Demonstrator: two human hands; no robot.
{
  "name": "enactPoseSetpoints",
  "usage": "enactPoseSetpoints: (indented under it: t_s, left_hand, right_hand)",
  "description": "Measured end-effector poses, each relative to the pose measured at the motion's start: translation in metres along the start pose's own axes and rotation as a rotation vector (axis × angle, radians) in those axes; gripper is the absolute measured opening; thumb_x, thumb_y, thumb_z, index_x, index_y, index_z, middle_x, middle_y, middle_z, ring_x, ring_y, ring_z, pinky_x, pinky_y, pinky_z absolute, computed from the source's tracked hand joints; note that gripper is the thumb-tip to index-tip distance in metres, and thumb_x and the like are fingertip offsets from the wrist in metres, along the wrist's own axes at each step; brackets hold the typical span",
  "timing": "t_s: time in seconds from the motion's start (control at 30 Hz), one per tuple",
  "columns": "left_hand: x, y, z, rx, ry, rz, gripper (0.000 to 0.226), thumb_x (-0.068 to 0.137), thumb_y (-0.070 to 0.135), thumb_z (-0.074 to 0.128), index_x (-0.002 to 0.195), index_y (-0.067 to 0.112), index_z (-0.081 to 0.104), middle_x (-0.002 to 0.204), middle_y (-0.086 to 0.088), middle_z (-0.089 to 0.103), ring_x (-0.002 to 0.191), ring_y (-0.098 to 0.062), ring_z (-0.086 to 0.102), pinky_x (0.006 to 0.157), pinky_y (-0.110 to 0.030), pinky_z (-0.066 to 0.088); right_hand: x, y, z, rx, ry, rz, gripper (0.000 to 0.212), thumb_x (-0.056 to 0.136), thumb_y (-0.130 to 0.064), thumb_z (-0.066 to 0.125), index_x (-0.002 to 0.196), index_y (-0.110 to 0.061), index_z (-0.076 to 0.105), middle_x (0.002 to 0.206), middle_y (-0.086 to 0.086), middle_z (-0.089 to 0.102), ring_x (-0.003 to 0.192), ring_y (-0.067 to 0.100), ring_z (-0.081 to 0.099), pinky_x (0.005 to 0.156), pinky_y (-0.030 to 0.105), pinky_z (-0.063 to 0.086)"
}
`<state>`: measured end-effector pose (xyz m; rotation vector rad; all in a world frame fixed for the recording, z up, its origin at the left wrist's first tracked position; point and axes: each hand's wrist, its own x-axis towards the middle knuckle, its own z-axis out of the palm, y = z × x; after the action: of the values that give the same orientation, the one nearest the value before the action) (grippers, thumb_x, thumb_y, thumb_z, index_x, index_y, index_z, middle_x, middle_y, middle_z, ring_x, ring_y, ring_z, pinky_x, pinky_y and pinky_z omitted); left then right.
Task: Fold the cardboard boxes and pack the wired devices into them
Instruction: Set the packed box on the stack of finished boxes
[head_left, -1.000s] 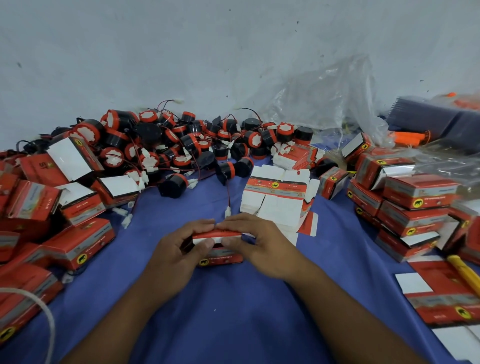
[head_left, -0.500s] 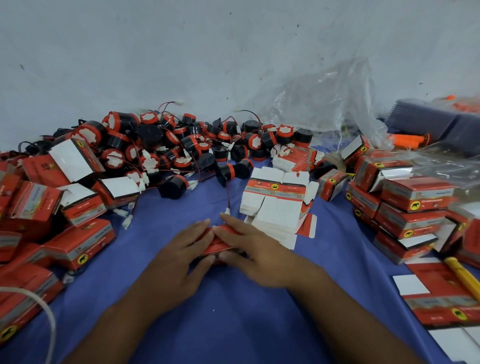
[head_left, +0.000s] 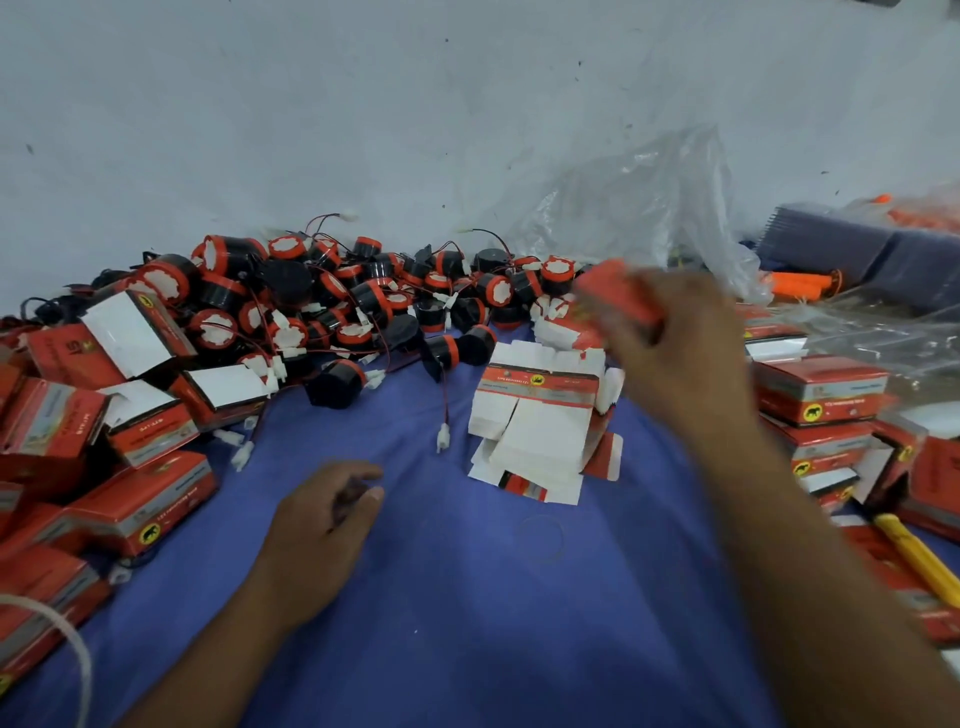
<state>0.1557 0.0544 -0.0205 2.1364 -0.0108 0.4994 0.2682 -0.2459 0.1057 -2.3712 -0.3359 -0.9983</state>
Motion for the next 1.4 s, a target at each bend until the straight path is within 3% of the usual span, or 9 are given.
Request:
enactPoseSetpoints:
  t_s: [0.17,0.3,0.37,0.47,0.73,0.87,0.97,1.17,1.4]
  left_hand:
    - [0.002,-0.002,0.002,0.115,-0.014,0.114,0.018,0.092,0.005,0.064,0.089,0.021,0.069,0.091,0.011,0.068,0.089,0.000,0.061,0.075,-0.006,0.043]
    - [0.005,-0.003,0.003,0.132,-0.036,0.126,0.018,0.093,0.006,0.063,0.087,0.021,0.069,0.089,0.011,0.067,0.086,-0.005,0.060,0.074,-0.013,0.046]
    - [0.004,-0.003,0.003,0.111,-0.048,0.103,0.017,0.094,0.008,0.062,0.087,0.023,0.068,0.091,0.010,0.067,0.087,-0.007,0.060,0.076,-0.019,0.047]
    - [0.003,-0.002,0.002,0.108,-0.035,0.107,0.015,0.093,0.006,0.063,0.089,0.019,0.070,0.093,0.009,0.067,0.088,-0.005,0.060,0.078,-0.020,0.047]
    - [0.002,-0.001,0.000,0.096,-0.034,0.099,0.013,0.094,0.009,0.062,0.089,0.018,0.070,0.092,0.010,0.066,0.088,-0.005,0.060,0.079,-0.027,0.051]
    - [0.003,-0.003,0.002,0.101,-0.031,0.100,0.015,0.093,0.007,0.062,0.086,0.018,0.070,0.088,0.007,0.067,0.083,-0.009,0.061,0.077,-0.030,0.050]
    - [0.003,-0.004,0.003,0.101,-0.025,0.104,0.015,0.093,0.008,0.064,0.085,0.019,0.069,0.087,0.007,0.066,0.082,-0.009,0.061,0.076,-0.029,0.050]
    - [0.005,-0.005,0.003,0.089,-0.030,0.103,0.016,0.093,0.008,0.063,0.084,0.019,0.069,0.086,0.008,0.066,0.081,-0.011,0.061,0.075,-0.027,0.049]
    - [0.005,-0.004,0.003,0.104,-0.036,0.102,0.015,0.094,0.009,0.062,0.087,0.020,0.070,0.091,0.012,0.066,0.086,-0.004,0.061,0.075,-0.016,0.049]
  right_hand:
    - [0.070,0.066,-0.044,-0.507,-0.222,0.334,0.048,0.093,-0.041,0.062,0.122,-0.002,0.060,0.127,0.030,0.054,0.119,0.048,0.049,0.104,0.052,0.040]
    - [0.040,0.035,-0.012,-0.285,-0.131,0.124,0.044,0.087,-0.032,0.071,0.123,-0.008,0.065,0.129,0.023,0.056,0.122,0.042,0.048,0.103,0.047,0.041]
    - [0.019,0.010,0.025,-0.158,-0.345,0.126,0.055,0.085,-0.045,0.073,0.129,-0.014,0.061,0.132,0.016,0.057,0.122,0.034,0.052,0.101,0.045,0.046]
    - [0.011,-0.003,0.070,-0.317,-0.665,0.199,0.080,0.081,-0.059,0.074,0.140,-0.013,0.045,0.146,0.016,0.042,0.133,0.038,0.035,0.104,0.046,0.038]
    - [0.047,0.012,0.077,-0.522,-0.850,0.289,0.092,0.078,-0.074,0.066,0.143,-0.012,0.047,0.149,0.019,0.043,0.141,0.043,0.030,0.114,0.051,0.027]
    - [0.047,0.012,0.073,-0.361,-0.815,0.453,0.098,0.075,-0.064,0.077,0.145,-0.006,0.039,0.148,0.022,0.042,0.137,0.040,0.039,0.110,0.048,0.041]
    - [0.047,0.016,0.069,-0.096,-0.646,0.558,0.062,0.080,-0.035,0.085,0.122,-0.002,0.055,0.112,0.015,0.062,0.104,0.029,0.061,0.082,0.038,0.055]
    - [0.051,0.018,0.059,0.346,-0.392,0.733,0.030,0.085,-0.004,0.077,0.112,0.002,0.067,0.112,0.018,0.068,0.102,0.032,0.067,0.091,0.047,0.058]
    - [0.055,-0.006,0.053,0.114,-0.253,0.339,0.037,0.088,0.006,0.056,0.118,-0.009,0.072,0.117,0.009,0.070,0.099,0.024,0.067,0.085,0.034,0.058]
